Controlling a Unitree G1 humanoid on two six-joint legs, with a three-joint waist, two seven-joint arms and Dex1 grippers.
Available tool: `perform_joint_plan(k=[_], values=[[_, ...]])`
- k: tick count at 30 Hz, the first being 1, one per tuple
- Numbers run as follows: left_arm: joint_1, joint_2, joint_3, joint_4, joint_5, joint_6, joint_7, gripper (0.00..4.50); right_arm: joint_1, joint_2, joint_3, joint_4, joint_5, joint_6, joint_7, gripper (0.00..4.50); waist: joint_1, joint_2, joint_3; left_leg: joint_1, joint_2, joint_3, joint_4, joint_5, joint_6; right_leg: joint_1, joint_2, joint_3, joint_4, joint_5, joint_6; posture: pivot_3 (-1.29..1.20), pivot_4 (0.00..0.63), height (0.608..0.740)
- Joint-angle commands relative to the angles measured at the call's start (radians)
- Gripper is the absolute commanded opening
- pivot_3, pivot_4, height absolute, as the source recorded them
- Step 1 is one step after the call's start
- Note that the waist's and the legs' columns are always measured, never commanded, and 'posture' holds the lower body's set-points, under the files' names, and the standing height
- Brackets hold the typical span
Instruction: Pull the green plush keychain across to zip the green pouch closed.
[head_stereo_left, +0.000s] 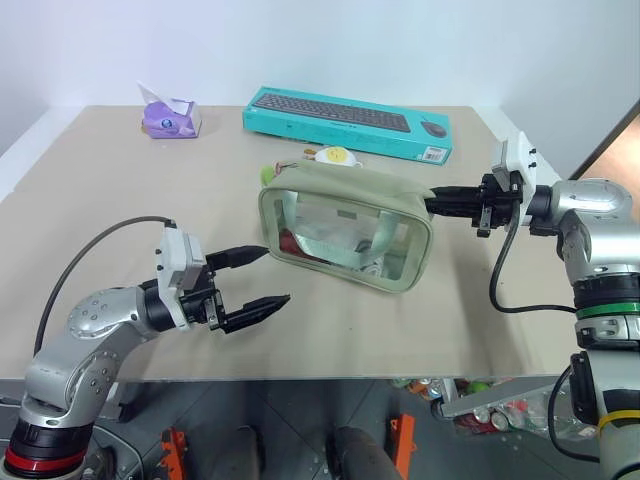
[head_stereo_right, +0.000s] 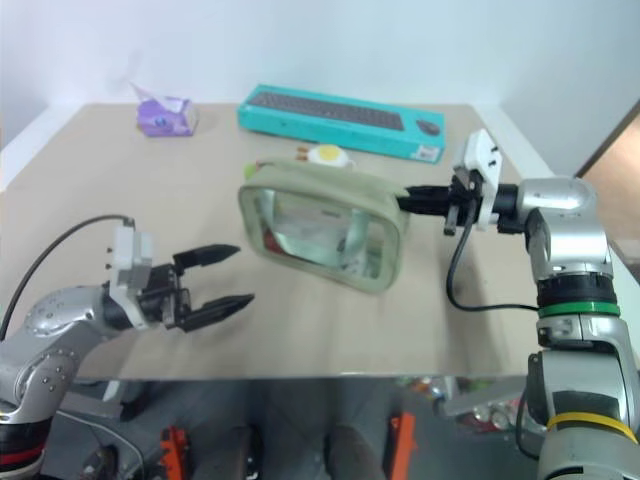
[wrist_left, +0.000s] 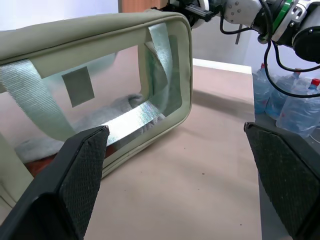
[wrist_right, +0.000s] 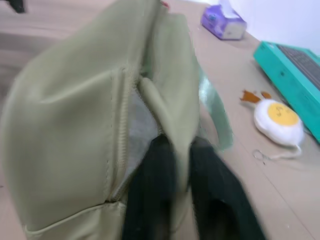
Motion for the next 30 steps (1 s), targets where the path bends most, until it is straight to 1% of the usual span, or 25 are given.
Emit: perform_joint_plan(k=[1, 2, 4, 8, 12, 15, 17, 18, 21, 25, 30], values=[[-0.008, 0.006, 0.003, -0.019, -0.002, -0.019, -0.01, 4.5, -0.022, 0.001, -0.066, -0.027, 0.026, -0.003, -0.038, 2.02, 0.0, 0.0, 0.0, 0.0, 0.0, 0.0, 0.0, 0.0, 0.0, 0.0, 0.0, 0.0, 0.0, 0.0, 0.0, 0.0, 0.15, 0.74], [-0.006, 0.008, 0.002, -0.02, 0.0, -0.021, -0.013, 4.5, -0.019, 0.001, -0.078, -0.037, 0.033, 0.004, -0.053, 2.4, 0.0, 0.0, 0.0, 0.0, 0.0, 0.0, 0.0, 0.0, 0.0, 0.0, 0.0, 0.0, 0.0, 0.0, 0.0, 0.0, 0.15, 0.74], [-0.004, 0.01, 0.001, -0.02, 0.002, -0.022, -0.016, 4.5, -0.009, -0.005, -0.107, -0.071, 0.054, 0.035, -0.081, 2.98, 0.0, 0.001, 0.0, 0.0, 0.0, 0.0, 0.0, 0.0, 0.0, 0.0, 0.0, 0.0, 0.0, 0.0, 0.0, 0.0, 0.15, 0.74], [-0.011, 0.009, -0.002, -0.013, 0.007, -0.022, -0.023, 4.5, 0.028, -0.018, -0.184, -0.188, 0.116, 0.134, -0.151, 4.42, 0.001, 0.001, 0.0, 0.0, 0.0, 0.0, 0.0, 0.0, 0.0, 0.0, 0.0, 0.0, 0.0, 0.0, 0.0, 0.0, 0.15, 0.74], [-0.017, 0.009, -0.011, -0.008, 0.01, -0.022, -0.035, 4.5, 0.095, -0.046, -0.254, -0.34, 0.172, 0.229, -0.217, 4.47, 0.001, 0.001, 0.0, 0.0, 0.0, -0.001, 0.0, 0.0, 0.0, 0.0, 0.0, -0.001, 0.0, 0.0, 0.0, 0.0, 0.15, 0.74], [-0.031, 0.011, -0.018, 0.005, 0.008, -0.02, -0.05, 4.5, 0.182, -0.063, -0.306, -0.496, 0.236, 0.333, -0.27, 4.47, 0.002, 0.001, 0.0, 0.0, 0.0, -0.001, 0.0, 0.0, 0.0, 0.0, 0.0, -0.001, 0.0, 0.0, 0.0, 0.0, 0.15, 0.74], [-0.045, 0.012, -0.02, 0.015, -0.004, -0.013, -0.062, 4.5, 0.251, -0.069, -0.328, -0.599, 0.274, 0.396, -0.303, 4.47, 0.002, 0.001, 0.0, 0.0, 0.0, -0.001, 0.0, 0.0, 0.0, 0.001, 0.0, -0.001, 0.0, 0.0, 0.001, 0.0, 0.15, 0.74], [-0.057, 0.014, -0.022, 0.019, -0.016, -0.001, -0.069, 4.5, 0.311, -0.066, -0.338, -0.668, 0.287, 0.421, -0.323, 4.47, 0.002, 0.001, 0.0, 0.0, 0.0, -0.001, 0.0, 0.0, 0.0, 0.001, 0.0, -0.001, 0.0, -0.001, 0.002, 0.0, 0.15, 0.74], [-0.077, 0.023, -0.032, 0.027, -0.037, 0.023, -0.094, 4.5, 0.431, -0.048, -0.359, -0.796, 0.312, 0.459, -0.385, 4.47, 0.002, 0.001, 0.0, 0.0, 0.0, -0.002, 0.001, 0.0, 0.0, 0.002, 0.0, -0.001, 0.0, -0.003, 0.007, 0.0, 0.15, 0.74], [-0.099, 0.043, -0.058, 0.034, -0.044, 0.036, -0.152, 4.5, 0.544, -0.006, -0.353, -0.879, 0.306, 0.46, -0.464, 4.47, -0.001, 0.001, 0.0, 0.0, 0.0, -0.001, 0.001, 0.0, 0.0, 0.001, 0.0, 0.0, 0.0, -0.002, 0.007, 0.0, 0.15, 0.74], [-0.136, 0.048, -0.082, 0.064, -0.022, 0.032, -0.176, 4.5, 0.56, 0.031, -0.313, -0.88, 0.286, 0.445, -0.511, 4.47, -0.001, 0.001, 0.0, 0.001, 0.0, -0.001, 0.002, 0.001, 0.0, 0.002, 0.0, 0.0, 0.0, -0.001, 0.008, 0.0, 0.15, 0.74]])
